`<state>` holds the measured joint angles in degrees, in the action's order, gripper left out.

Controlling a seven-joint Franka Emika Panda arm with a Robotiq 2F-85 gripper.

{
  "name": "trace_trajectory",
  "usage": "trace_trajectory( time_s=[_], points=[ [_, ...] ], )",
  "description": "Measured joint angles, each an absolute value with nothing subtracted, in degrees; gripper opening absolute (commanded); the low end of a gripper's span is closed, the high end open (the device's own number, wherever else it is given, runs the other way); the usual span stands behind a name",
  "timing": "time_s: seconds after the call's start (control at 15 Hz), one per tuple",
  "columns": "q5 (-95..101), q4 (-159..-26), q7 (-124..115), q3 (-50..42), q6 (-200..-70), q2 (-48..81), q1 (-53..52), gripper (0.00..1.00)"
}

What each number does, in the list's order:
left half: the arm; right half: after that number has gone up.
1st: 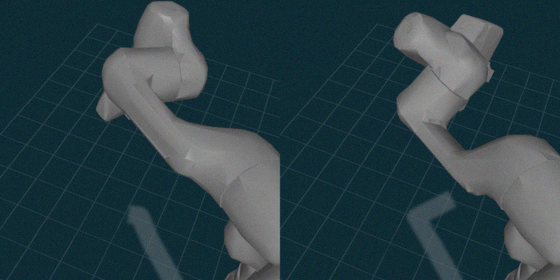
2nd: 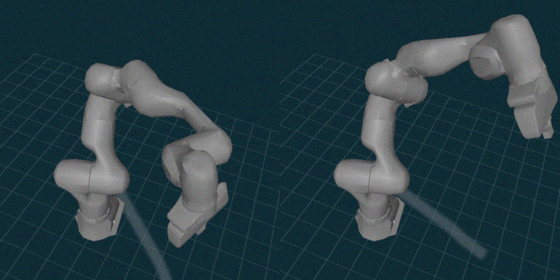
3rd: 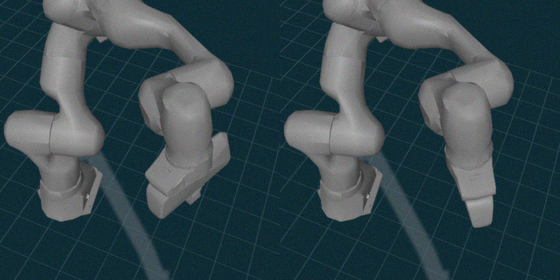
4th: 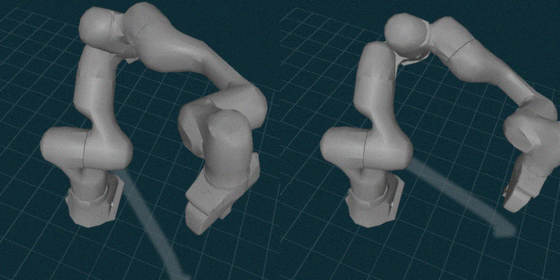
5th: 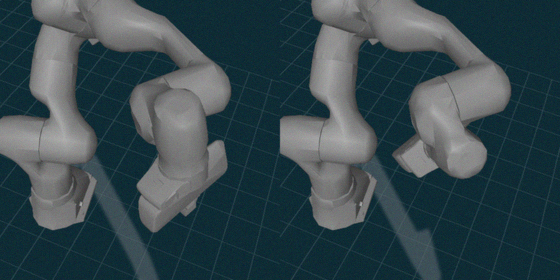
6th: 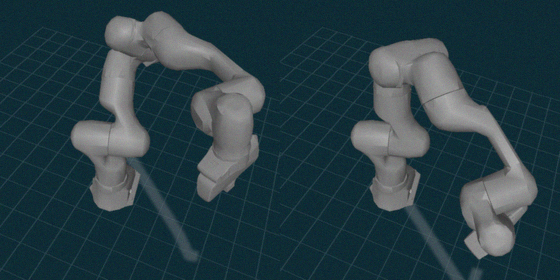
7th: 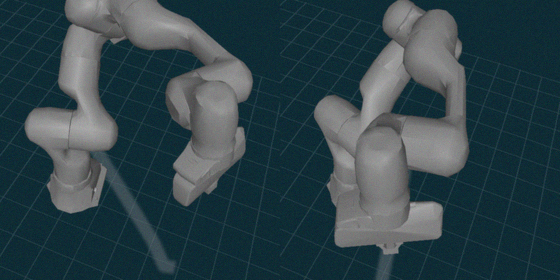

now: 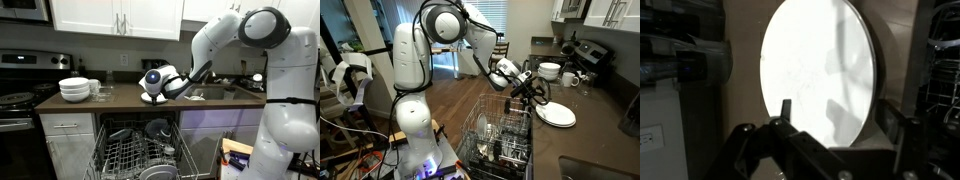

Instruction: Put the plates near each other in the dishwasher

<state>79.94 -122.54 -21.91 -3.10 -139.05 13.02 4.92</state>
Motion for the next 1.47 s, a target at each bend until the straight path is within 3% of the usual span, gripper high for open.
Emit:
trace_trajectory(
  time_s=[0.47,0.6,0.67,0.73,0.8,1.0,1.27,1.47],
  points=[
    [85.20,-121.80,-24.30,-3.08,-136.77,14.44,3.68,0.88],
    [86.07,-121.77,-24.65,-3.00,-135.90,14.67,3.24,0.92],
    [86.08,-121.77,-24.65,-2.96,-135.52,14.73,3.10,0.88],
    [86.08,-121.77,-24.65,-2.95,-135.25,14.75,2.97,0.67],
    [86.08,-121.76,-24.65,-2.95,-135.05,14.75,2.87,0.66],
    [86.08,-121.71,-24.65,-2.93,-134.95,14.75,2.81,0.46],
    [86.08,-121.70,-24.65,-2.92,-134.95,14.88,2.81,0.65],
    [86.08,-121.70,-24.65,-2.94,-134.95,15.00,2.82,0.69]
  ],
)
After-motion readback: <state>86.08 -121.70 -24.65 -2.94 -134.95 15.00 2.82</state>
